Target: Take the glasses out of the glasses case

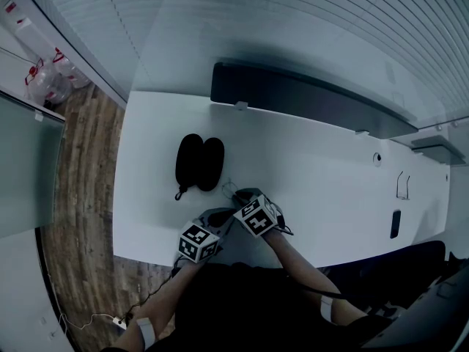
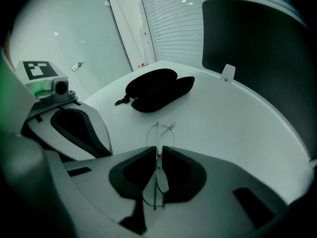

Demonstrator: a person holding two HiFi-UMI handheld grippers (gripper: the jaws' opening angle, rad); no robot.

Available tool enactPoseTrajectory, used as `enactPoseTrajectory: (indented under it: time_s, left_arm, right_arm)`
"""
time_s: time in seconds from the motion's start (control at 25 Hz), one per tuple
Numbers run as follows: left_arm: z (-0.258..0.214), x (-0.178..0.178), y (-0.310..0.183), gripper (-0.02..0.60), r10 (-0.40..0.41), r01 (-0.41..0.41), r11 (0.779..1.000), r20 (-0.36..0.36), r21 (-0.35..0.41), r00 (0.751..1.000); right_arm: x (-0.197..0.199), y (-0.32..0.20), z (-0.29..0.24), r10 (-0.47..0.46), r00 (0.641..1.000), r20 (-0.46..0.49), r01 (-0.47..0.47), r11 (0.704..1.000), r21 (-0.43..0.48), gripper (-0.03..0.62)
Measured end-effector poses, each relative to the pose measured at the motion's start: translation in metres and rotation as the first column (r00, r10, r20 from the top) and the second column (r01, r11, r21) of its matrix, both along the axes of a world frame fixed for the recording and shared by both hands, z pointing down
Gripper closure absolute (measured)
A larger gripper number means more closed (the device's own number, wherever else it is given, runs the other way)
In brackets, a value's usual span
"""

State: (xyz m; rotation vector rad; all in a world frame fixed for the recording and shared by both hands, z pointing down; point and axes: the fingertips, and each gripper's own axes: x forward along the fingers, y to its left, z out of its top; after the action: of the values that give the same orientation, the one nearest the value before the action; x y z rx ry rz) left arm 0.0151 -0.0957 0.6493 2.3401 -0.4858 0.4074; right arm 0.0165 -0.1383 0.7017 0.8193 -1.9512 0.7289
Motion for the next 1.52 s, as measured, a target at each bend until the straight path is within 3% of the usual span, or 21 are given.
enactPoseTrajectory:
  time_s: [0.44,0.6,0.8,1.36,1.52]
  left_arm:
    - [-0.006,-0.003,-0.002,0.574,-0.012,0.012,1.000,0.001,0.008,1.000]
    - [-0.010,-0.006,-0.004,0.575,-0.028,0.028,0.999,-0.005,0.021,1.000]
    - [-0.015,-0.010,-0.004,0.575,-0.044,0.045,0.999,-0.008,0.032,0.999]
    - [-0.041,-0.020,-0.017,0.575,-0.136,0.138,0.989,-0.049,0.057,0.990]
    - [-0.053,-0.022,-0.020,0.575,-0.161,0.166,0.983,-0.061,0.082,0.985]
  right_arm:
    - [-0.002,-0.001,-0.004,-0.017,1.000,-0.003,0.017,1.000,0.020,0.549]
    - [-0.002,-0.002,-0.011,0.004,1.000,0.026,-0.005,0.999,0.042,0.507]
    - [-0.003,-0.004,-0.026,0.021,0.999,0.046,-0.025,0.996,0.083,0.502]
    - [-0.008,-0.001,-0.066,0.111,0.975,0.190,-0.149,0.969,0.198,0.507]
    - [-0.009,0.005,-0.077,0.122,0.964,0.236,-0.176,0.960,0.220,0.548]
